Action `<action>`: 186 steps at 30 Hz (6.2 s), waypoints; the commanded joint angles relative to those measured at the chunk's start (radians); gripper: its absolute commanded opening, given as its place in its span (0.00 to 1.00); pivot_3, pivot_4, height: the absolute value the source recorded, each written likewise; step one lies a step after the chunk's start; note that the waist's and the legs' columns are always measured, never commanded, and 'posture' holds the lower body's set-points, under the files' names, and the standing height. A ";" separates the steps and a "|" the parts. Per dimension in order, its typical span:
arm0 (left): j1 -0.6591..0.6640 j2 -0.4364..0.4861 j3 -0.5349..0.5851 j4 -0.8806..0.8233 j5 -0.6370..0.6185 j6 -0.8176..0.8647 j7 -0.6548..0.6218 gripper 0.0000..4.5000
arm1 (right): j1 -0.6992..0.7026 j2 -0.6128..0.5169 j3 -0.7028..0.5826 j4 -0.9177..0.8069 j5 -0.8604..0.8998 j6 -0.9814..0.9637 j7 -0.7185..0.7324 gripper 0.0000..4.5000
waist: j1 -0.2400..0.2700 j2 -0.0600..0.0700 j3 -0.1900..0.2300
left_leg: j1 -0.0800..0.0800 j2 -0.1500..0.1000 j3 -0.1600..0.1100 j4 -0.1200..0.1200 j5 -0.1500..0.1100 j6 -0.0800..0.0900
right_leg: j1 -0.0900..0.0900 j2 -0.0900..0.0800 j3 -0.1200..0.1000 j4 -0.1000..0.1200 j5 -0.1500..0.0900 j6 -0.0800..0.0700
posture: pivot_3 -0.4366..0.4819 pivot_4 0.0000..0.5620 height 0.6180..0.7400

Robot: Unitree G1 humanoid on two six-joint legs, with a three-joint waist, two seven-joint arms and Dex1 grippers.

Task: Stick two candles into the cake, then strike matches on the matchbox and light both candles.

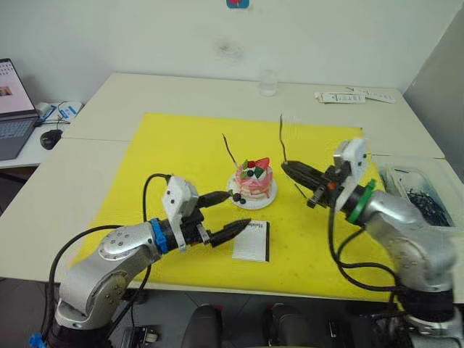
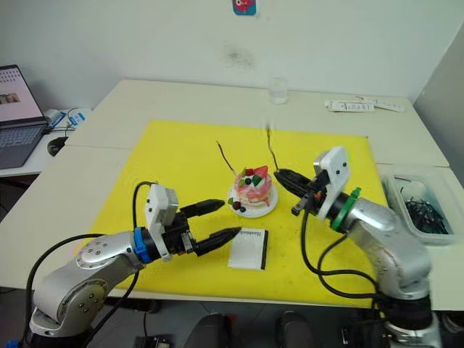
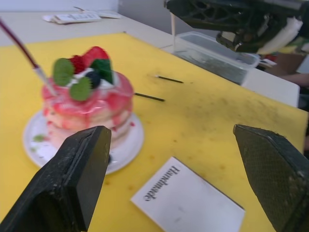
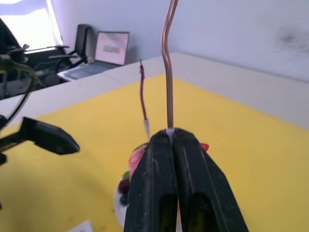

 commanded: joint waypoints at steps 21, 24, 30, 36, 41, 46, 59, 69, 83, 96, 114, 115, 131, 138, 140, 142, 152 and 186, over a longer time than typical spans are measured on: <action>-0.136 0.009 0.006 0.011 -0.055 0.071 -0.006 1.00 | -0.006 0.248 0.111 0.394 -0.223 -0.555 -0.058 0.01 | -0.001 0.000 0.000 | 0.001 0.000 -0.001 0.000 0.000 0.000 | 0.000 0.000 -0.001 0.001 0.002 -0.003 | 0.48 0.27 1.00; -0.136 0.014 0.004 0.013 -0.051 0.068 -0.016 1.00 | -0.003 0.261 0.116 0.418 -0.236 -0.577 -0.062 0.01 | -0.001 0.000 0.000 | 0.001 0.001 -0.001 0.000 0.000 0.000 | 0.000 0.000 -0.001 0.001 0.003 -0.004 | 0.48 0.27 1.00; -0.131 0.021 0.005 0.017 -0.047 0.062 -0.031 1.00 | 0.015 0.269 0.123 0.444 -0.257 -0.617 -0.070 0.01 | -0.001 0.000 0.000 | 0.001 0.000 -0.001 0.000 0.000 0.000 | 0.000 0.000 -0.001 0.002 0.003 -0.004 | 0.48 0.27 1.00; -0.125 0.025 0.005 0.021 -0.041 0.056 -0.044 1.00 | 0.038 0.271 0.117 0.432 -0.272 -0.646 -0.082 0.01 | -0.001 0.000 0.000 | 0.001 0.001 -0.001 0.000 0.000 0.000 | 0.000 0.000 -0.001 0.001 0.003 -0.004 | 0.48 0.27 1.00; -0.126 0.025 0.002 0.024 -0.038 0.053 -0.051 1.00 | 0.050 0.274 0.118 0.437 -0.281 -0.666 -0.095 0.01 | -0.001 0.000 0.000 | 0.001 0.001 -0.001 0.000 0.000 0.000 | 0.000 0.000 -0.001 0.002 0.003 -0.004 | 0.48 0.27 1.00; -0.127 0.028 0.000 0.025 -0.038 0.054 -0.056 1.00 | 0.061 0.286 0.116 0.478 -0.288 -0.686 -0.111 0.01 | -0.002 0.000 0.000 | 0.001 0.001 -0.001 0.000 0.000 0.000 | 0.000 0.000 -0.001 0.001 0.003 -0.004 | 0.48 0.27 1.00; -0.110 0.018 -0.003 0.014 -0.027 0.049 -0.052 1.00 | 0.077 0.306 0.117 0.539 -0.288 -0.725 -0.132 0.01 | -0.002 0.000 0.000 | 0.001 0.001 -0.001 0.000 0.000 0.000 | 0.000 0.000 -0.001 0.001 0.002 -0.004 | 0.48 0.27 1.00; -0.103 0.017 -0.007 0.017 -0.017 0.043 -0.061 1.00 | 0.098 0.304 0.145 0.528 -0.289 -0.705 -0.122 0.01 | -0.002 0.001 0.000 | 0.001 0.001 -0.001 0.000 0.000 0.000 | 0.000 0.000 0.000 0.002 0.001 -0.001 | 0.48 0.27 1.00; -0.113 0.020 -0.049 0.031 0.032 -0.006 -0.082 1.00 | 0.063 0.304 0.109 0.413 -0.265 -0.631 -0.172 0.56 | -0.002 0.001 0.000 | 0.001 0.001 -0.001 -0.001 0.000 0.000 | 0.000 0.000 0.000 0.002 0.001 -0.001 | 0.48 0.27 1.00; -0.098 0.091 0.014 0.075 0.028 0.004 -0.128 1.00 | 0.106 0.148 0.067 0.105 -0.182 -0.417 -0.111 0.79 | -0.001 0.001 0.000 | 0.001 0.001 -0.001 -0.001 0.000 0.000 | 0.000 0.000 -0.001 0.001 0.001 -0.001 | 0.48 0.27 1.00; -0.126 0.274 0.154 0.237 -0.635 0.688 -0.001 1.00 | 0.178 -0.272 0.037 -0.055 -0.095 -0.084 0.139 0.66 | 0.001 0.001 0.001 | 0.001 0.001 -0.002 -0.001 0.000 0.000 | 0.000 -0.001 -0.002 0.001 0.000 -0.002 | 0.48 0.27 1.00; -0.147 0.272 0.142 0.255 -0.658 0.719 0.029 1.00 | 0.184 -0.297 0.045 -0.061 -0.088 -0.075 0.165 0.59 | 0.001 0.001 0.001 | 0.001 0.001 -0.001 -0.001 0.000 0.000 | 0.000 -0.001 -0.002 0.001 0.000 -0.002 | 0.48 0.27 1.00; -0.346 0.139 0.030 0.499 -0.773 0.856 0.290 1.00 | 0.131 -0.422 0.184 -0.077 -0.123 0.066 0.283 0.01 | 0.001 0.000 0.002 | 0.001 0.000 -0.002 -0.001 0.000 0.000 | -0.001 0.000 -0.002 0.000 0.000 -0.002 | 0.48 0.27 1.00; -0.346 0.093 0.001 0.499 -0.757 0.876 0.300 1.00 | 0.098 -0.424 0.245 -0.070 -0.130 0.095 0.309 0.01 | 0.001 0.000 0.002 | 0.001 0.000 -0.002 -0.001 0.000 0.000 | -0.001 0.000 -0.002 0.000 0.000 -0.002 | 0.48 0.27 1.00; -0.342 0.075 0.000 0.502 -0.747 0.874 0.310 1.00 | 0.087 -0.418 0.265 -0.061 -0.139 0.097 0.309 0.01 | 0.001 0.000 0.002 | 0.001 0.000 -0.002 -0.001 0.000 0.000 | -0.001 0.000 -0.002 0.001 0.000 -0.002 | 0.48 0.27 1.00; -0.340 0.058 0.001 0.506 -0.739 0.873 0.318 1.00 | 0.071 -0.407 0.289 -0.048 -0.153 0.101 0.306 0.01 | 0.001 0.000 0.002 | 0.001 0.000 -0.002 -0.001 0.000 0.000 | -0.001 -0.001 -0.002 0.001 0.000 -0.002 | 0.48 0.27 1.00; -0.329 0.021 0.000 0.506 -0.722 0.877 0.335 1.00 | -0.016 -0.363 0.412 0.004 -0.218 0.103 0.343 0.01 | 0.001 0.000 0.001 | 0.001 -0.001 -0.002 -0.001 0.000 0.000 | 0.000 -0.001 -0.002 0.001 0.000 -0.002 | 0.48 0.27 1.00; -0.258 0.007 -0.013 0.460 -0.555 0.875 0.240 1.00 | -0.043 -0.323 0.417 -0.044 -0.190 0.192 0.380 0.01 | 0.002 0.000 0.001 | 0.001 -0.001 -0.002 0.000 0.000 0.000 | 0.001 -0.002 -0.002 0.000 0.001 -0.001 | 0.48 0.27 1.00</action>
